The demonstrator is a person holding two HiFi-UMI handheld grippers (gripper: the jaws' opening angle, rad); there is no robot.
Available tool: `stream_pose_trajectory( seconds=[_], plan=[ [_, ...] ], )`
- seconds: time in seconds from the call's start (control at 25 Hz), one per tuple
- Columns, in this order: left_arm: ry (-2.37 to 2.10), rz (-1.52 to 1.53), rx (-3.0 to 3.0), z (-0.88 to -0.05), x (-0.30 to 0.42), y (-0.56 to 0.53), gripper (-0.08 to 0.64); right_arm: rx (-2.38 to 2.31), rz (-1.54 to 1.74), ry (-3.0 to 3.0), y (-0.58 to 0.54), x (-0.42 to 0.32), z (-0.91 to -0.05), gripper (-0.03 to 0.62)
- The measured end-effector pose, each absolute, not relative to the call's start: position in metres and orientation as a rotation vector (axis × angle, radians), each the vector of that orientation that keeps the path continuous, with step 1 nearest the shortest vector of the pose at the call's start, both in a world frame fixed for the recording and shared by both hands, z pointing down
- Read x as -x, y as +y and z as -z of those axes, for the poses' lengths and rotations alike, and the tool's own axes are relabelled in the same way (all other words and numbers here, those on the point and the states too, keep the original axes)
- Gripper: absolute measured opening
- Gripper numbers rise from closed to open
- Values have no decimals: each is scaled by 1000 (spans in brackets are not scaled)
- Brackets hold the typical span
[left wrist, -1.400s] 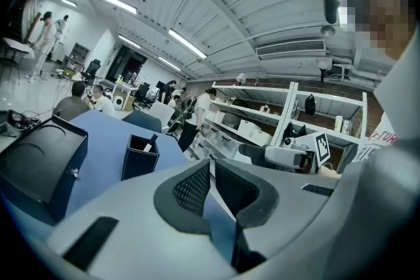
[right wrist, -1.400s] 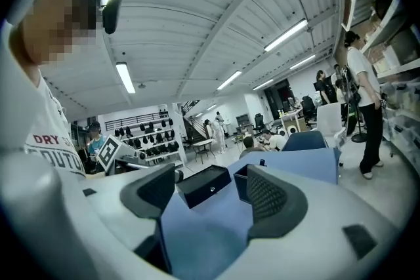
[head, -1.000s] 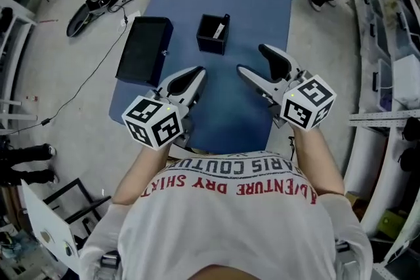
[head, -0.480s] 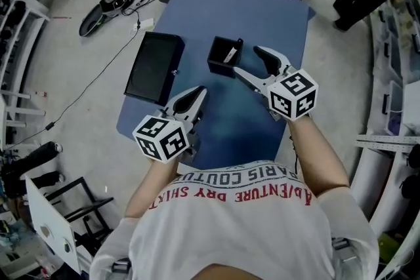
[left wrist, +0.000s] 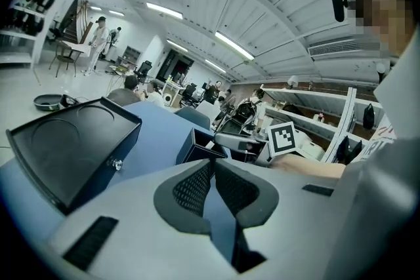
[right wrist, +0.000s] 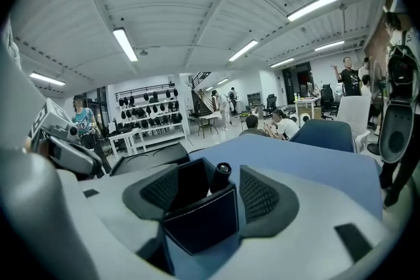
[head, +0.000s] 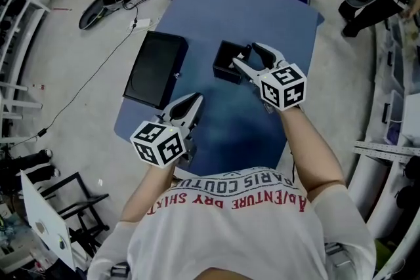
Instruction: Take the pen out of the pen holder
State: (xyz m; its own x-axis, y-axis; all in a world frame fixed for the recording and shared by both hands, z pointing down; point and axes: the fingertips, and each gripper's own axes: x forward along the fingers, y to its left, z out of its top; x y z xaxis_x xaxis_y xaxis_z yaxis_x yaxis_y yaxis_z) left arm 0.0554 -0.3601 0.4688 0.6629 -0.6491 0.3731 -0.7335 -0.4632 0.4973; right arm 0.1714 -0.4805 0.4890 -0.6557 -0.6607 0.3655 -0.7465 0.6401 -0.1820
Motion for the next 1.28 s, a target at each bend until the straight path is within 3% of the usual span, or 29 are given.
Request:
stream_pose_trajectory(
  seconds=[0.16, 0.52, 0.96, 1.28],
  plan=[
    [-1065, -174, -2223, -476, -54, -359, 46, -1181, -449, -2573, -488, -172, -497, 228],
    [-1058, -155, -2224, -476, -51, -360, 46, -1239, -271, -2502, -490, -176, -493, 126],
    [-1023, -149, -2241, -470, -50, -352, 46, -1209, -214, -2514, -481, -165, -477, 77],
    [-1026, -124, -2254, -462, -44, -334, 46, -1219, -158, -2551, -462, -156, -449, 76]
  ],
)
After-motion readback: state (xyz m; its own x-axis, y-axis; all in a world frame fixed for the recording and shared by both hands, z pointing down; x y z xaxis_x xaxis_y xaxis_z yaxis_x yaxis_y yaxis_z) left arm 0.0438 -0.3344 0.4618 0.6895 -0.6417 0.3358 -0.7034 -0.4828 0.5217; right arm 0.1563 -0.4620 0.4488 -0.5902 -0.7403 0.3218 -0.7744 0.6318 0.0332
